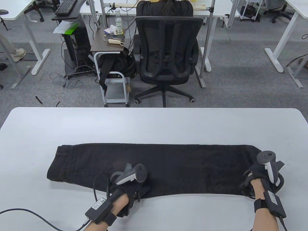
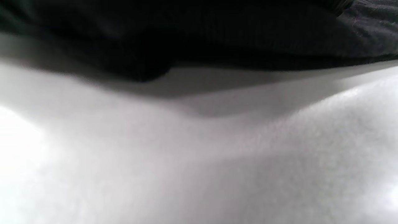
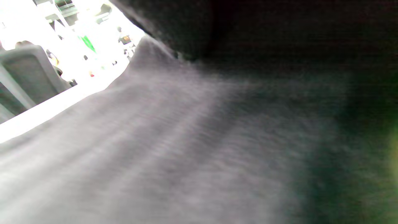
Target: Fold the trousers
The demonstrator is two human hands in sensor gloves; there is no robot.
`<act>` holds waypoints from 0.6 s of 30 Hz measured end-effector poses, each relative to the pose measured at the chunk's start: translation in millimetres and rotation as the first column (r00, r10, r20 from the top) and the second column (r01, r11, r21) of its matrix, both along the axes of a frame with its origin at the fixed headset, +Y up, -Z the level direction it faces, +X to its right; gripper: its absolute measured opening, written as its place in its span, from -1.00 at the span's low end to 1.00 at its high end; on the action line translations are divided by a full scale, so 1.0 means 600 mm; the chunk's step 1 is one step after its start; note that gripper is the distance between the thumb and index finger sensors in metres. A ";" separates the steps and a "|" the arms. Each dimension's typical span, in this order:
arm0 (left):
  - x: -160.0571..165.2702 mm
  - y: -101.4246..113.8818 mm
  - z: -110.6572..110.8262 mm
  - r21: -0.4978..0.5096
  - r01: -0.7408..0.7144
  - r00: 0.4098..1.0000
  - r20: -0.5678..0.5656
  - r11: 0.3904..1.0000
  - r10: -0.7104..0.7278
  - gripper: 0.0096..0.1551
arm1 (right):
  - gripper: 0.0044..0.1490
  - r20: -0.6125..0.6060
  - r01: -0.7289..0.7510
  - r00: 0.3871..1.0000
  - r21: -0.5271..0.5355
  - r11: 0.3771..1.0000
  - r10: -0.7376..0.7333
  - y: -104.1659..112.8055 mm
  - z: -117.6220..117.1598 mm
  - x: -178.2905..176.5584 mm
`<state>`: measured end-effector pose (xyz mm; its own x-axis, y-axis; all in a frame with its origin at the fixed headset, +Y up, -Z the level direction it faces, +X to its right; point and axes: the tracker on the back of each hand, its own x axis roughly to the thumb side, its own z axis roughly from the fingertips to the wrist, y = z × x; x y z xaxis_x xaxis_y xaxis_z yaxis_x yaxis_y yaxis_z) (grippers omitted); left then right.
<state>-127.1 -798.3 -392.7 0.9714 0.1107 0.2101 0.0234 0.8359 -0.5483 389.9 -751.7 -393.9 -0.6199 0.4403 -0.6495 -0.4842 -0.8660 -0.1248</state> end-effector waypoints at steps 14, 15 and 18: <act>-0.009 0.137 -0.032 0.157 -0.502 0.848 -0.105 0.850 0.520 -0.12 | -0.18 -0.362 0.559 0.816 0.295 0.775 -0.451 0.154 0.016 -0.107; -0.010 0.143 -0.032 0.157 -0.554 0.812 -0.113 0.817 0.572 -0.12 | -0.18 -0.385 0.578 0.801 0.299 0.759 -0.458 0.162 0.018 -0.120; -0.006 0.148 -0.035 0.170 -0.698 0.685 -0.127 0.696 0.718 -0.13 | -0.18 -0.474 0.638 0.743 0.288 0.714 -0.473 0.180 0.017 -0.173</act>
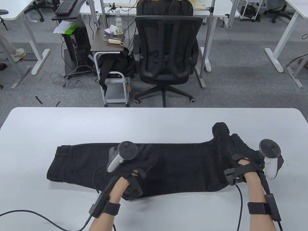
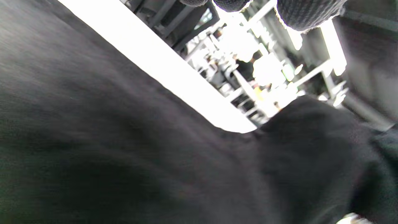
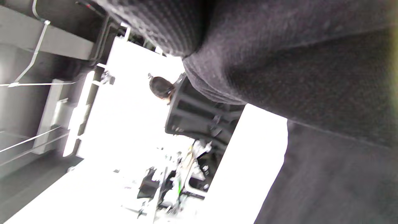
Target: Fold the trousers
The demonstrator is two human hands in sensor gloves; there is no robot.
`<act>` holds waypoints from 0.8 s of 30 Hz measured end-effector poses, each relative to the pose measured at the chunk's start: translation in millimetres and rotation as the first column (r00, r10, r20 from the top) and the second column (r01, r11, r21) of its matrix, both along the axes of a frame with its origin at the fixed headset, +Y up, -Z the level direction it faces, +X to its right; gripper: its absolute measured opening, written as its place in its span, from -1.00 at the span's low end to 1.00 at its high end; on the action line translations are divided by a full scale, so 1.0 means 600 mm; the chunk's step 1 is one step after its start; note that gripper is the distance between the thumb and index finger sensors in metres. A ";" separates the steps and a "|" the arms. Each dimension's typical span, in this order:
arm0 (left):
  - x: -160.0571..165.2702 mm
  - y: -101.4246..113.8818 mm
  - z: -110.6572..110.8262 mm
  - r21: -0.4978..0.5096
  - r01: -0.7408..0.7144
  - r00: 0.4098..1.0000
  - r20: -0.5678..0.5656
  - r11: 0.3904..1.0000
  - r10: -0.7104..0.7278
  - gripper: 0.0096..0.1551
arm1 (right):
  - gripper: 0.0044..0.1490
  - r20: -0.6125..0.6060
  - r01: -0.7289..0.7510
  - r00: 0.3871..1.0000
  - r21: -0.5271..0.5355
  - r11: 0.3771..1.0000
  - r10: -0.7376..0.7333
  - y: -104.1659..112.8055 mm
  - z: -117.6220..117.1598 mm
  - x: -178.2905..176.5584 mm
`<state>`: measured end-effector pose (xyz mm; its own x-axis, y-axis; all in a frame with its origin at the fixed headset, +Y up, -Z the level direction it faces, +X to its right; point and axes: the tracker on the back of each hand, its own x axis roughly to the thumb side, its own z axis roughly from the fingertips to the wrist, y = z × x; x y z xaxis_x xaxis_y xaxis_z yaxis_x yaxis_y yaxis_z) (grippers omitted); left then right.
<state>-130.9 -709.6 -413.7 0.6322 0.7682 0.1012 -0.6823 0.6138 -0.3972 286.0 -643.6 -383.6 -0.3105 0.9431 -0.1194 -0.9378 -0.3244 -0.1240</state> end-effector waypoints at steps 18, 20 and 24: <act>0.031 -0.075 -0.003 -0.091 -0.459 0.888 -0.040 0.884 0.457 -0.06 | -0.15 -0.358 0.120 0.925 -0.037 0.992 -0.125 -0.098 -0.044 -0.314; 0.024 -0.089 -0.007 -0.133 -0.463 0.886 -0.055 0.876 0.460 -0.05 | -0.14 -0.398 0.109 0.909 -0.068 0.992 -0.127 -0.110 -0.047 -0.321; 0.018 -0.116 -0.011 -0.203 -0.545 0.838 -0.094 0.813 0.538 -0.04 | -0.17 -0.500 0.161 0.836 -0.173 0.972 -0.228 -0.129 -0.052 -0.317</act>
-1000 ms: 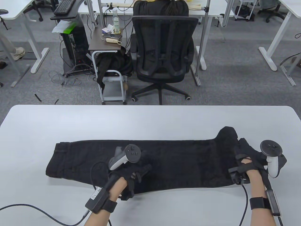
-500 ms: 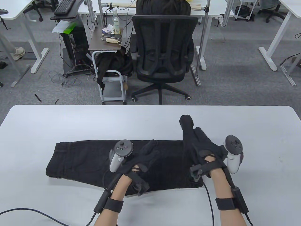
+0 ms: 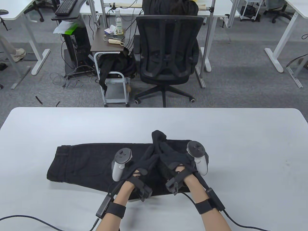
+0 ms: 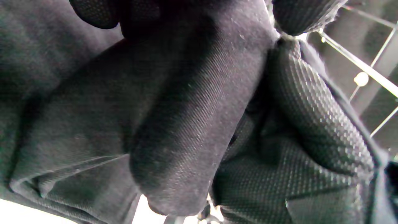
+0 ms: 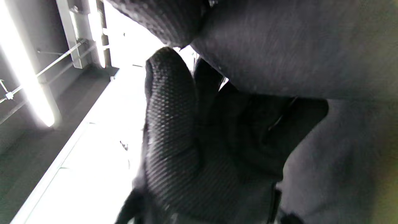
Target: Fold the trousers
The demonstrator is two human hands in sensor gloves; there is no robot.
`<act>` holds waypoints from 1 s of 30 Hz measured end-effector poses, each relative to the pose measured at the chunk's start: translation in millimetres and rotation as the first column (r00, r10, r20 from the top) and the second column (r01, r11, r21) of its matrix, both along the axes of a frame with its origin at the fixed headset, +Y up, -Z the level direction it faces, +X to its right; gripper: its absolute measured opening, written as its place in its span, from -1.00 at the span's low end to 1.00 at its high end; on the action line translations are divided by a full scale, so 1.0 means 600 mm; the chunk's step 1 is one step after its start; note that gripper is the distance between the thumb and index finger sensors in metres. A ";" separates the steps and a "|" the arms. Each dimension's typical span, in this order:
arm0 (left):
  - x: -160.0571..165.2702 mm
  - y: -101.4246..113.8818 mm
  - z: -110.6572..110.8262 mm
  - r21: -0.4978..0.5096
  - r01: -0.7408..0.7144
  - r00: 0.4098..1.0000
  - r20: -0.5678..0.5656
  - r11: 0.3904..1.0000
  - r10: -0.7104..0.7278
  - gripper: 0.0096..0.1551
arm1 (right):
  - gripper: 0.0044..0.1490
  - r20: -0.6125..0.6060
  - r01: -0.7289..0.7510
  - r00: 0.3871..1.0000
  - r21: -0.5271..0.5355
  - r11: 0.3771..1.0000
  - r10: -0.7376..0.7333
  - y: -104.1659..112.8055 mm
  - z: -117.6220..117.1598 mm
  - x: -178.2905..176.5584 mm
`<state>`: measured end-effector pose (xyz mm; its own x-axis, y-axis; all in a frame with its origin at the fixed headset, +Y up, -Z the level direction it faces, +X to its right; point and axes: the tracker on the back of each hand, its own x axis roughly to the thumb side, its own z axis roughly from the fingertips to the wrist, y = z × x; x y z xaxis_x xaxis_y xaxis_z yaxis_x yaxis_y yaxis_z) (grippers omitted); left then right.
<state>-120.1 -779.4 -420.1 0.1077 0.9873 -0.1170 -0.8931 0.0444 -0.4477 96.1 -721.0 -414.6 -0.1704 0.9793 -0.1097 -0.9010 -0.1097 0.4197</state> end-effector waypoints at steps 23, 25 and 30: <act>0.000 0.024 0.000 0.053 0.099 0.994 -0.059 0.994 -0.096 0.00 | 0.05 -0.048 0.342 0.938 -0.008 0.940 -0.342 -0.016 -0.007 -0.004; -0.007 0.028 -0.001 0.043 0.049 0.996 -0.079 0.998 -0.046 0.00 | 0.02 -0.076 0.380 0.922 0.003 0.925 -0.379 -0.004 -0.004 -0.007; -0.019 0.030 -0.004 0.029 0.041 0.996 -0.084 0.999 -0.038 0.04 | -0.01 -0.135 0.385 0.917 0.059 0.921 -0.375 0.012 0.002 -0.021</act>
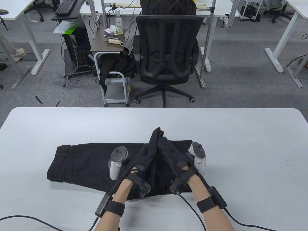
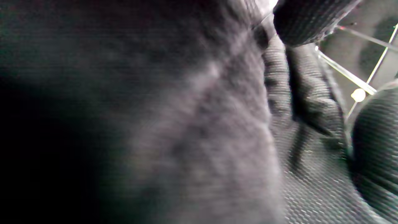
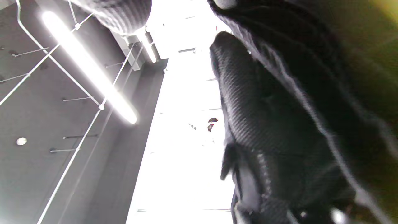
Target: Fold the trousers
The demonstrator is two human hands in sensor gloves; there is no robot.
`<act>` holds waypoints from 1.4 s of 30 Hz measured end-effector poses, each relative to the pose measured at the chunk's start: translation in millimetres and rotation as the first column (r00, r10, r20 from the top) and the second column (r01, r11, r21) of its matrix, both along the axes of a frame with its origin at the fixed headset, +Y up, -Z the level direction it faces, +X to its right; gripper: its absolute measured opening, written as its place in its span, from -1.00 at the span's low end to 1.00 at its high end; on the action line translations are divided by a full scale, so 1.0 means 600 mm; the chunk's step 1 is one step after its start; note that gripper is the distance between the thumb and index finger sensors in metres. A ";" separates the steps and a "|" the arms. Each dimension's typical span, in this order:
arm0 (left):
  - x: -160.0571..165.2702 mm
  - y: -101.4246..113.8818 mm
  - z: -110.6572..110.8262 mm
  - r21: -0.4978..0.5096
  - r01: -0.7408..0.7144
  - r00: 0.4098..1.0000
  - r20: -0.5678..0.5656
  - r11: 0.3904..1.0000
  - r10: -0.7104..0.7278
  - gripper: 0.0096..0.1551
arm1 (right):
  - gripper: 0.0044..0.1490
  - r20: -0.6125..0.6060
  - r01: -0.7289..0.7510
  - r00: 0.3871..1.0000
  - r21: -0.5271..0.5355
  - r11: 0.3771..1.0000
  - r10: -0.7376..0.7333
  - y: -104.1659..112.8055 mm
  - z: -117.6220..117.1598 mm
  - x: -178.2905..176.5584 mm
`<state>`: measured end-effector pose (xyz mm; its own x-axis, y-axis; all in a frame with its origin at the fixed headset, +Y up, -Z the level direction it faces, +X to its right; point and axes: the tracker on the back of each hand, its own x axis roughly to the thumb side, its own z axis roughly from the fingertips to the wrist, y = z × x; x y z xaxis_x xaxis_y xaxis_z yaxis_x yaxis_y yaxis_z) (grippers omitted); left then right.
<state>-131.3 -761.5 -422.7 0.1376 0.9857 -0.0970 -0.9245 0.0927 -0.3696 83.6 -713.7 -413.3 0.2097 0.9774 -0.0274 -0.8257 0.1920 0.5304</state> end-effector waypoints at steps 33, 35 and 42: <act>0.011 0.031 0.012 0.086 0.331 0.942 0.034 0.940 -0.335 0.09 | -0.06 0.083 -0.214 0.975 0.073 0.974 0.208 0.000 0.003 -0.011; 0.019 0.035 0.013 0.121 0.412 0.907 0.044 0.903 -0.419 0.09 | -0.07 0.197 -0.366 0.922 0.158 0.917 0.334 0.023 0.014 -0.017; 0.030 0.037 0.020 0.213 0.580 0.814 -0.109 0.787 -0.570 -0.12 | -0.03 0.226 -0.543 0.837 0.237 0.805 0.498 0.046 0.031 -0.034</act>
<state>-113.0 -739.0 -410.4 0.6868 0.7199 0.1004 -0.6858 0.6876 -0.2387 63.3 -686.2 -394.4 -0.3538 0.9004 0.2532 -0.8294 -0.4271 0.3601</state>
